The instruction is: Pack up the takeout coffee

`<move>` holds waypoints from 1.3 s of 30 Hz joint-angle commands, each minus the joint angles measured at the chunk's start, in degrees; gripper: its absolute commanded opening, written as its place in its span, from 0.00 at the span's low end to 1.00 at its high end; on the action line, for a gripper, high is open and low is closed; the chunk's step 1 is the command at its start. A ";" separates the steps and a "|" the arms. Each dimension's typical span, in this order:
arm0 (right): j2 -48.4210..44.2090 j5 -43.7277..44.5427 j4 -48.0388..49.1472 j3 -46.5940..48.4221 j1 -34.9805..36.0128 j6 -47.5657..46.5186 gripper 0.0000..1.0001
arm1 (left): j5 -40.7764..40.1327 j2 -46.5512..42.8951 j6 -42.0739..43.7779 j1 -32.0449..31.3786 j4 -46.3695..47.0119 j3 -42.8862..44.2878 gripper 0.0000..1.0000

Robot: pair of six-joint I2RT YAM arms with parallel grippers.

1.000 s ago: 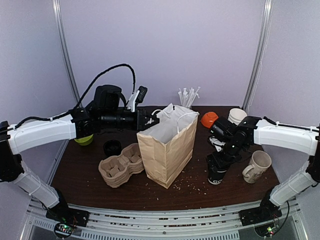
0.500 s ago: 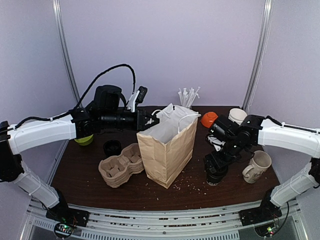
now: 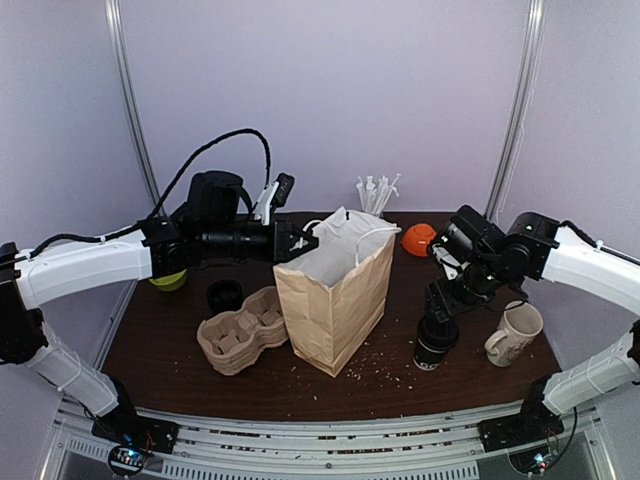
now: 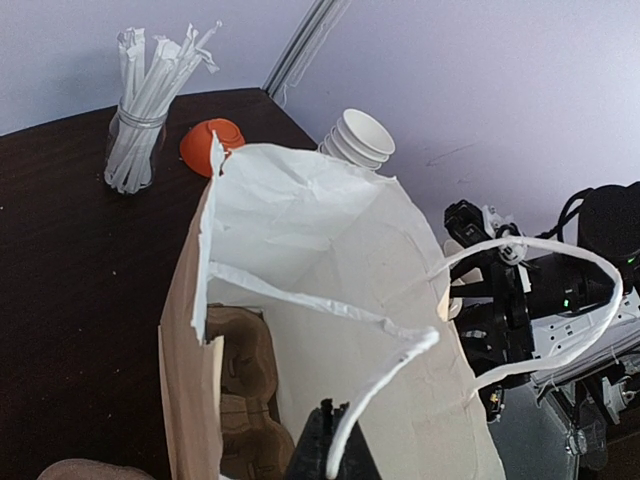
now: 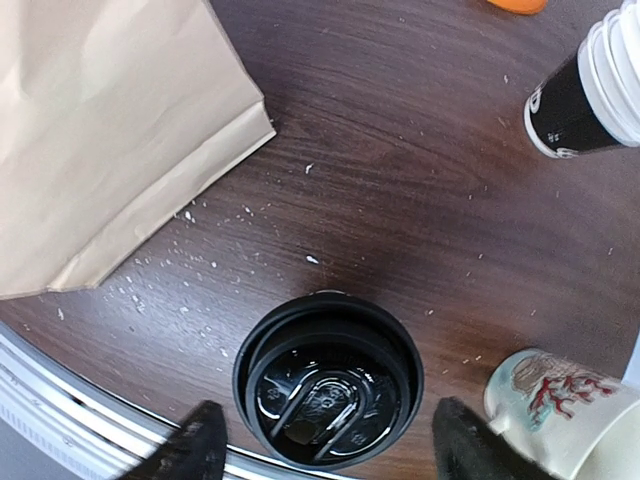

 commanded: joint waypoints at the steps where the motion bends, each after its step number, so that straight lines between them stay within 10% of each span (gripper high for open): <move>1: -0.54 0.23 -1.29 0.07 -0.27 0.89 0.58 | -0.30 -1.40 0.27 0.23 1.67 -1.08 0.00; 29: 1.65 -4.67 5.14 -15.12 -0.84 0.19 0.35 | 0.15 -0.67 -0.05 0.28 2.37 -1.63 0.00; 39: -0.61 -1.74 0.69 -2.56 -0.86 0.26 0.68 | -0.09 -0.93 -0.04 0.28 2.38 -1.17 0.00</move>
